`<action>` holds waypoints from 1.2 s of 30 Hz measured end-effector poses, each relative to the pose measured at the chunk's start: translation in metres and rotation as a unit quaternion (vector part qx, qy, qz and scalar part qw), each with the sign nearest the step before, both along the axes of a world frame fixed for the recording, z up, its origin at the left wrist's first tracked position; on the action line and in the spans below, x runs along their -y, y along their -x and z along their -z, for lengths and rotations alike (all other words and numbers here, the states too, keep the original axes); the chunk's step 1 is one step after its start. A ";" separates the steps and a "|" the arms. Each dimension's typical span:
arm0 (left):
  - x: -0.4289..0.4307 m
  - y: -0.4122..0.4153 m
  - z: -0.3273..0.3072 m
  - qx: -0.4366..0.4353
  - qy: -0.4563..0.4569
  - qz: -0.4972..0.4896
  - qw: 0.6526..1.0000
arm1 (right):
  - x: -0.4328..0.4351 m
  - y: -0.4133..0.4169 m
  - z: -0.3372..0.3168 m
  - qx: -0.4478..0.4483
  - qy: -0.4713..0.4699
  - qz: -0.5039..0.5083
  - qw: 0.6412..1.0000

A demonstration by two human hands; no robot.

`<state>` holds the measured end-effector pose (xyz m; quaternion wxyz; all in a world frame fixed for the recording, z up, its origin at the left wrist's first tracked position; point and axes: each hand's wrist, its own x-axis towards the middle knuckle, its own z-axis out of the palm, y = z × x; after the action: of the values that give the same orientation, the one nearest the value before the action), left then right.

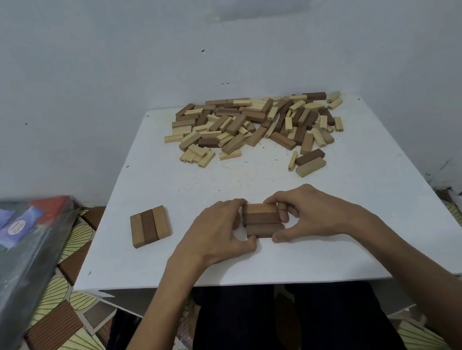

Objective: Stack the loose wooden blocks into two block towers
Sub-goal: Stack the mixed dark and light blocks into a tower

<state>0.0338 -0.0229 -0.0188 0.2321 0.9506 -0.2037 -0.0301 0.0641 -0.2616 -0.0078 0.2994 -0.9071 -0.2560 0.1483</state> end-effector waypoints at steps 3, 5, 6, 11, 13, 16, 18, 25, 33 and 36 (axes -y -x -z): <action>0.002 -0.004 -0.004 -0.020 -0.002 0.013 1.000 | -0.001 0.003 -0.002 0.000 0.001 0.001 1.000; 0.003 -0.007 -0.006 -0.037 -0.002 0.015 0.999 | -0.001 0.004 -0.003 -0.004 -0.004 0.007 1.000; 0.004 -0.008 -0.007 -0.047 -0.002 0.016 0.999 | -0.001 0.004 -0.003 -0.002 0.000 0.007 1.000; 0.003 -0.016 -0.012 -0.075 -0.002 0.033 0.997 | -0.003 0.006 -0.003 0.000 0.001 0.017 1.000; 0.003 -0.017 -0.013 -0.073 -0.006 0.041 0.996 | -0.003 0.004 -0.001 -0.009 0.002 0.023 1.000; 0.002 -0.017 -0.012 -0.078 0.006 0.044 0.996 | -0.004 0.003 0.001 -0.017 0.007 0.029 0.999; 0.000 -0.019 -0.012 -0.088 0.010 0.046 0.995 | -0.004 0.003 0.004 -0.022 0.010 0.030 0.999; -0.004 -0.026 -0.010 -0.105 0.018 0.055 0.993 | -0.001 0.003 0.010 -0.045 -0.006 0.051 0.998; -0.007 -0.030 -0.003 -0.073 0.030 0.056 0.995 | 0.002 0.007 0.011 0.002 0.007 0.038 0.999; -0.018 -0.027 -0.005 -0.017 0.005 0.046 0.999 | -0.004 0.005 0.003 0.060 0.028 0.028 0.997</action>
<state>0.0608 -0.0051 -0.0133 0.2385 0.9384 -0.2438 -0.0556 0.0593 -0.2578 -0.0113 0.2620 -0.9292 -0.2436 0.0925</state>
